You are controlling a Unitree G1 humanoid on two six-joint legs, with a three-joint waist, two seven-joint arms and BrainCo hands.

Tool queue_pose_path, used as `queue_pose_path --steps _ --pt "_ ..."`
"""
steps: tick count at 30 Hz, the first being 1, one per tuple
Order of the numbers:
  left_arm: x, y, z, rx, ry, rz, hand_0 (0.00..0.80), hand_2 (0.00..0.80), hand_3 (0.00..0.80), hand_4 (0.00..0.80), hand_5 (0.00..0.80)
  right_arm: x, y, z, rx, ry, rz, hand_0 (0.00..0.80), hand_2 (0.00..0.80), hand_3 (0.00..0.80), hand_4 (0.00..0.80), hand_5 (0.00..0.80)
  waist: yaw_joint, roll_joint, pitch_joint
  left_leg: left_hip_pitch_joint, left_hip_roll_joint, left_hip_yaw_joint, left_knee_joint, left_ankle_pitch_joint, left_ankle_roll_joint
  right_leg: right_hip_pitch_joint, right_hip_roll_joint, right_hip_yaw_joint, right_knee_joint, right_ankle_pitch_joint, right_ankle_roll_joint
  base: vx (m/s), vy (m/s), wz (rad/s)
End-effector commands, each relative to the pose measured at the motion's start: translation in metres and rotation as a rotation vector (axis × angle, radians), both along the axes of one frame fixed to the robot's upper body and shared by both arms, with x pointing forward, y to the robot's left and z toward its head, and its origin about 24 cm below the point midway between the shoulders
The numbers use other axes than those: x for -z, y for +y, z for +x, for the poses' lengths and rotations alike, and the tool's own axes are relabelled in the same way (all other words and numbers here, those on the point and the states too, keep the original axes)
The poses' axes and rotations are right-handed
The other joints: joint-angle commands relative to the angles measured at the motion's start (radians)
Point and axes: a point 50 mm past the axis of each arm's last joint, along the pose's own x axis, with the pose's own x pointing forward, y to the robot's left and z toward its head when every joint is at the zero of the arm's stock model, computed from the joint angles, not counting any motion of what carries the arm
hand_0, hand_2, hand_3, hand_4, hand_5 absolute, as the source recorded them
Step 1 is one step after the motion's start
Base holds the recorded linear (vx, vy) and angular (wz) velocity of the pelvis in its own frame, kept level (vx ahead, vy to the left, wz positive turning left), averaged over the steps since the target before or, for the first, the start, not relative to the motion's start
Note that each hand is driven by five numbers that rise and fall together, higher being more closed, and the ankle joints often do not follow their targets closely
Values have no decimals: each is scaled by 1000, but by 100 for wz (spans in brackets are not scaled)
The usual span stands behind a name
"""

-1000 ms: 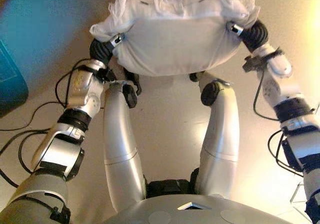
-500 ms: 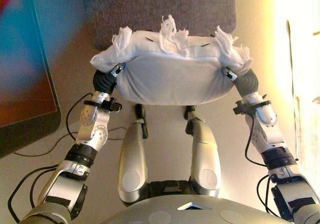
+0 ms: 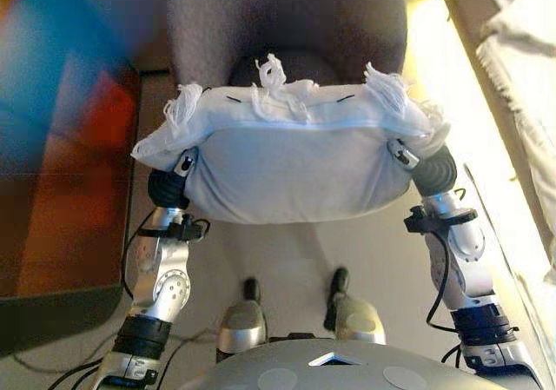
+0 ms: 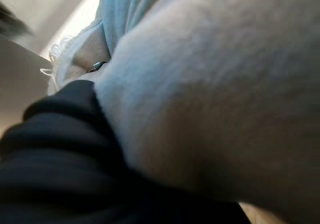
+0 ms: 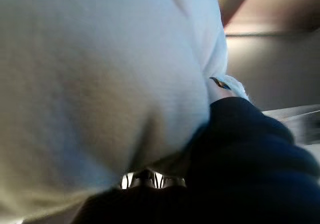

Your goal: Pick up the cushion and take it to the sofa

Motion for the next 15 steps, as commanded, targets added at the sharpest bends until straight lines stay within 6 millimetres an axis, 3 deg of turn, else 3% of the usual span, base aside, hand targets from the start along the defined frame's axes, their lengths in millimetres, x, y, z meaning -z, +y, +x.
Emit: queue_pose_path --steps 1,4,10,13,15 --pt "-48 -23 -2 113 -258 26 800 800 800 800 800 -37 21 -16 -152 -225 47 800 800 800 800 800 15 -34 -122 -27 -36 -31 -32 3 70 77 10 14 55 -129 4 80 -64 11" --pt "-55 -23 -5 124 -281 32 800 800 800 800 800 -41 20 -18 -145 -227 59 800 800 800 800 800 7 -40 -137 -9 -35 -51 -34 -5 72 101 34 44 36 -133 -9 25 -91 18" --pt "-60 -14 -8 72 -293 22 800 800 800 800 800 -43 19 -15 -164 -216 73 800 800 800 800 800 20 -56 -139 11 -12 -37 -19 -4 58 122 56 29 35 -141 -31 -32 -143 13" --pt "-62 -8 -11 39 -311 3 800 800 800 800 800 -46 20 -13 -200 -227 74 800 800 800 800 800 25 -78 -103 -54 6 -15 206 -27 37 111 47 25 58 -139 -58 -65 -169 -11" --pt "-61 -4 -13 22 -318 -15 800 800 800 800 800 -46 22 -13 -215 -245 60 800 800 800 800 800 33 -92 -57 -149 22 -20 400 18 35 106 46 33 87 -142 -85 -78 -177 -20"
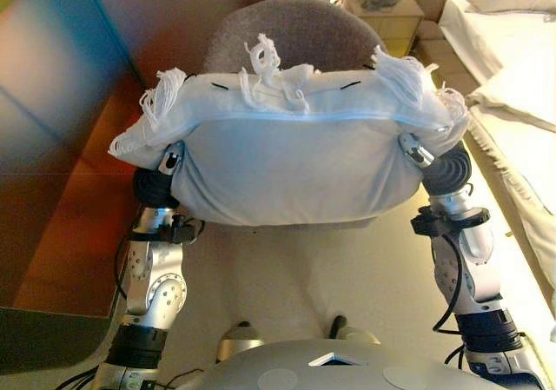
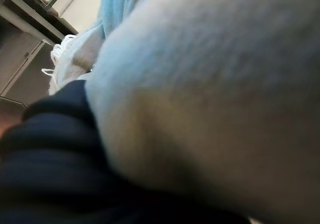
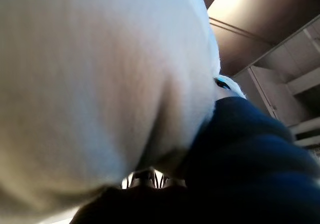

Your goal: Pick up the cushion and take it to the sofa

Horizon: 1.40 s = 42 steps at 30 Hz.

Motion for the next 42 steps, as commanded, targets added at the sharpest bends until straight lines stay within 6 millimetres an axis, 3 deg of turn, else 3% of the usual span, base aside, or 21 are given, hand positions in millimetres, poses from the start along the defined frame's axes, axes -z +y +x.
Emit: queue_pose_path --steps 1,3,5,7,8,10,12,15,18,20,22,24,26,27,28,30,32,34,37,42 --pt "-48 -8 -5 54 -278 -4 800 800 800 800 800 -38 21 -5 -144 -240 23 800 800 800 800 800 28 -67 52 -207 -8 9 406 32 36 66 30 9 88 -118 -83 -57 -123 -33" --pt "-48 -9 -4 49 -288 -7 800 800 800 800 800 -40 25 -4 -153 -257 25 800 800 800 800 800 38 -58 75 -244 -27 4 403 39 38 71 40 18 107 -131 -83 20 -33 -26" --pt "-49 -11 -4 35 -301 -19 800 800 800 800 800 -43 32 -3 -175 -274 25 800 800 800 800 800 56 -30 94 -274 -58 -14 308 92 33 90 68 49 117 -155 -79 178 42 -1" --pt "-50 -13 -4 24 -302 -24 800 800 800 800 800 -44 37 -3 -180 -272 18 800 800 800 800 800 66 -13 98 -277 -56 -18 218 136 24 112 85 60 116 -174 -79 211 56 -14" --pt "-50 -14 -3 20 -300 -29 800 800 800 800 800 -44 38 -2 -181 -267 16 800 800 800 800 800 71 -5 98 -274 -51 -19 165 161 18 127 93 66 114 -183 -79 353 92 -63" --pt "-47 -15 -5 0 -284 -34 800 800 800 800 800 -40 40 -2 -194 -239 15 800 800 800 800 800 89 15 87 -279 -37 -66 -4 240 5 181 114 100 123 -227 -79 552 142 -51" --pt "-43 -14 -9 -16 -270 -42 800 800 800 800 800 -37 41 -4 -210 -216 16 800 800 800 800 800 101 20 81 -278 -23 -113 -69 280 -3 209 121 131 149 -271 -86 512 134 28" --pt "-38 -8 -15 -38 -260 -46 800 800 800 800 800 -33 42 -6 -227 -183 13 800 800 800 800 800 115 32 79 -319 27 -175 -107 308 -22 220 129 158 219 -350 -96 528 157 18" --pt "-36 -5 -17 -44 -263 -43 800 800 800 800 800 -32 38 -6 -224 -175 19 800 800 800 800 800 120 40 90 -346 68 -190 -107 313 -35 223 117 165 280 -410 -93 520 227 21" --pt "-38 -4 -15 -42 -278 -43 800 800 800 800 800 -35 35 -5 -222 -192 22 800 800 800 800 800 121 39 97 -349 83 -164 -98 295 -35 228 88 159 316 -436 -75 506 309 1" --pt "-42 -2 -11 -33 -289 -35 800 800 800 800 800 -37 31 -5 -205 -203 25 800 800 800 800 800 119 29 90 -339 81 -95 -78 261 -31 244 35 125 329 -419 -39 550 368 -41" --pt "-44 0 -8 -20 -268 -34 800 800 800 800 800 -35 27 -6 -186 -190 55 800 800 800 800 800 122 5 70 -345 46 -71 -20 226 -4 277 -10 105 353 -353 7 583 330 -77" --pt "-45 1 -8 3 -257 -7 800 800 800 800 800 -32 22 -9 -155 -169 91 800 800 800 800 800 135 -35 30 -362 -11 -49 52 169 43 301 -68 81 409 -193 56 545 268 -24" --pt "-46 0 -8 12 -259 4 800 800 800 800 800 -31 21 -10 -145 -166 97 800 800 800 800 800 141 -47 18 -363 -29 -51 61 155 58 303 -85 78 425 -150 63 557 259 18" --pt "-46 -2 -10 22 -262 24 800 800 800 800 800 -29 23 -12 -131 -172 105 800 800 800 800 800 151 -59 6 -360 -63 -64 80 121 81 284 -111 81 491 -59 68 483 220 13" --pt "-46 -3 -10 12 -259 47 800 800 800 800 800 -27 28 -14 -134 -177 118 800 800 800 800 800 149 -61 -1 -340 -91 -60 87 95 104 225 -109 116 563 16 71 451 194 2" --pt "-49 -4 -5 6 -251 69 800 800 800 800 800 -27 32 -12 -124 -176 131 800 800 800 800 800 127 -53 8 -302 -112 -76 65 95 111 134 -49 144 542 -28 53 388 134 7" --pt "-51 -6 1 -5 -247 110 800 800 800 800 800 -29 36 -7 -105 -167 137 800 800 800 800 800 120 -41 14 -267 -126 -69 42 93 107 43 -47 60 444 -50 39 300 85 4" --pt "-50 -8 3 -8 -227 141 800 800 800 800 800 -28 38 -2 -67 -164 145 800 800 800 800 800 102 -17 47 -184 -126 -79 0 83 95 -67 -31 -14 324 -67 13 229 12 -9" --pt "-43 -15 5 38 -172 206 800 800 800 800 800 -26 33 3 16 -147 156 800 800 800 800 800 62 -19 54 -103 -122 -70 1 20 92 -95 -58 12 198 5 25 272 -90 42"
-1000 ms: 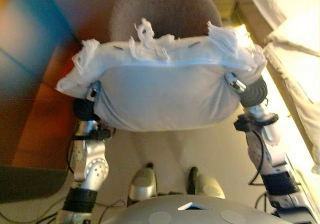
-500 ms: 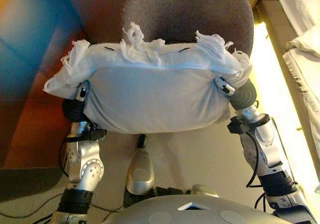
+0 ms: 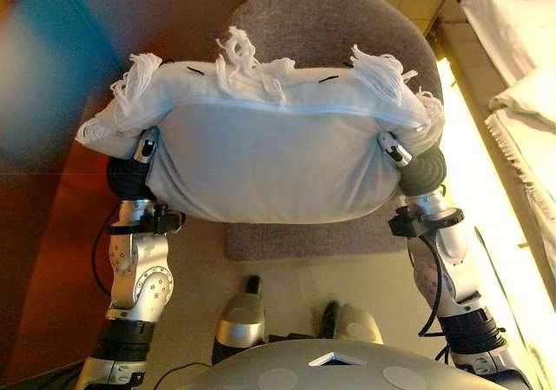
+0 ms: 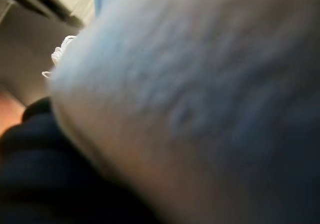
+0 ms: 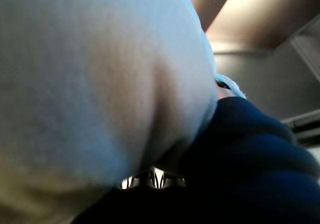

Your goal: Pick up the cushion and take it to the sofa

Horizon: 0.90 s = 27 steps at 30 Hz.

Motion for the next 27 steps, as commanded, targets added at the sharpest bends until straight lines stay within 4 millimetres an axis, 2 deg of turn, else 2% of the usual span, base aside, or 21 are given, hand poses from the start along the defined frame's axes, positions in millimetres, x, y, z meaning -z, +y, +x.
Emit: queue_pose_path --steps 1,7,10,13,15,16,17,19,20,21,23,25,27 --pt "-26 -34 -1 157 -138 134 800 800 800 800 800 -33 7 2 5 -191 43 800 800 800 800 800 -13 16 -81 15 -18 28 -25 -42 19 52 16 -6 -50 117 -10 293 -121 54" --pt "-13 -41 2 154 -46 174 800 800 800 800 800 -24 5 6 28 -111 33 800 800 800 800 800 -43 15 -128 66 15 52 -18 -88 8 121 44 15 -157 71 -8 240 -164 5" --pt "-6 -39 3 133 -5 167 800 800 800 800 800 -15 1 10 41 -46 17 800 800 800 800 800 -55 9 -136 70 30 66 14 -100 -4 145 65 30 -193 71 -26 170 -203 -15" --pt "2 -41 6 115 50 157 800 800 800 800 800 -3 0 15 67 18 -20 800 800 800 800 800 -62 5 -131 33 48 61 134 -63 -27 154 85 33 -194 60 -59 108 -192 -17" --pt "8 -44 7 118 85 158 800 800 800 800 800 4 -2 15 89 51 -41 800 800 800 800 800 -66 0 -111 -30 42 34 271 -35 -35 150 91 46 -173 48 -82 57 -157 -13" --pt "11 -45 9 122 98 161 800 800 800 800 800 7 -3 16 101 67 -44 800 800 800 800 800 -67 0 -103 -47 40 33 286 -39 -35 150 96 51 -167 43 -89 45 -88 -11" --pt "13 -47 10 128 108 161 800 800 800 800 800 10 -4 18 117 87 -41 800 800 800 800 800 -69 2 -98 -46 40 39 264 -40 -34 153 100 55 -166 41 -89 64 -31 -11" --pt "20 -53 15 143 143 166 800 800 800 800 800 17 -8 22 154 126 -45 800 800 800 800 800 -73 16 -94 -23 46 57 137 -17 -39 162 109 56 -171 37 -79 87 37 3" --pt "22 -56 18 154 151 168 800 800 800 800 800 19 -10 23 174 142 -42 800 800 800 800 800 -74 25 -91 -38 53 55 108 37 -54 172 117 59 -174 31 -79 86 49 18" --pt "25 -60 21 161 166 183 800 800 800 800 800 23 -11 25 186 164 -37 800 800 800 800 800 -77 23 -91 -45 53 53 104 36 -55 179 114 65 -182 28 -79 89 51 24" --pt "31 -66 27 174 214 179 800 800 800 800 800 31 -12 27 198 219 -44 800 800 800 800 800 -89 22 -103 -5 46 62 38 -8 -42 188 99 61 -198 31 -69 117 69 15" --pt "35 -69 30 185 249 180 800 800 800 800 800 40 -13 28 195 267 -49 800 800 800 800 800 -97 24 -114 25 47 76 0 -17 -41 196 94 57 -209 35 -65 124 50 -1" --pt "43 -73 31 206 305 186 800 800 800 800 800 56 -15 28 201 354 -52 800 800 800 800 800 -100 24 -135 60 45 86 -34 -42 -37 206 89 50 -234 46 -57 134 11 -12"
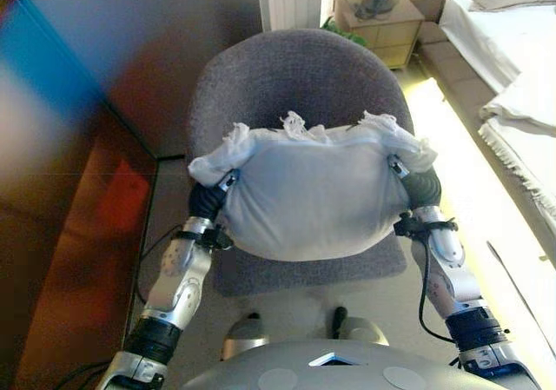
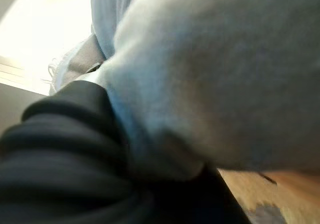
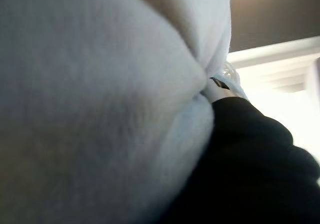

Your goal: Pick up the cushion and take it to the sofa

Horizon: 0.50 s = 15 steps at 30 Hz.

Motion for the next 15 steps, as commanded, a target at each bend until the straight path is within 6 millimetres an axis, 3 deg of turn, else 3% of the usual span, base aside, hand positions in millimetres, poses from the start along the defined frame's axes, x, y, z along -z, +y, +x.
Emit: queue_pose_path --steps 1,5,11,15 --pt "-42 -24 24 109 -196 28 800 800 800 800 800 -23 32 17 -119 -107 55 800 800 800 800 800 -11 -79 -36 13 -37 11 0 -21 11 154 -14 -11 -151 4 11 97 -13 -10" --pt "-29 -30 33 77 -126 63 800 800 800 800 800 -10 32 27 -91 -44 46 800 800 800 800 800 -3 -78 -42 36 -31 27 -37 -24 13 136 -18 -11 -158 18 30 38 -20 -7" --pt "-20 -44 58 48 -32 105 800 800 800 800 800 -13 36 63 -44 23 15 800 800 800 800 800 5 -83 -26 48 -31 34 -72 -22 18 114 -24 -13 -158 35 49 -5 -24 -4" --pt "-18 -53 70 31 3 137 800 800 800 800 800 -11 38 73 -15 69 -2 800 800 800 800 800 3 -86 -30 64 -28 37 -86 -26 20 119 -22 -10 -158 34 54 80 -39 -2"
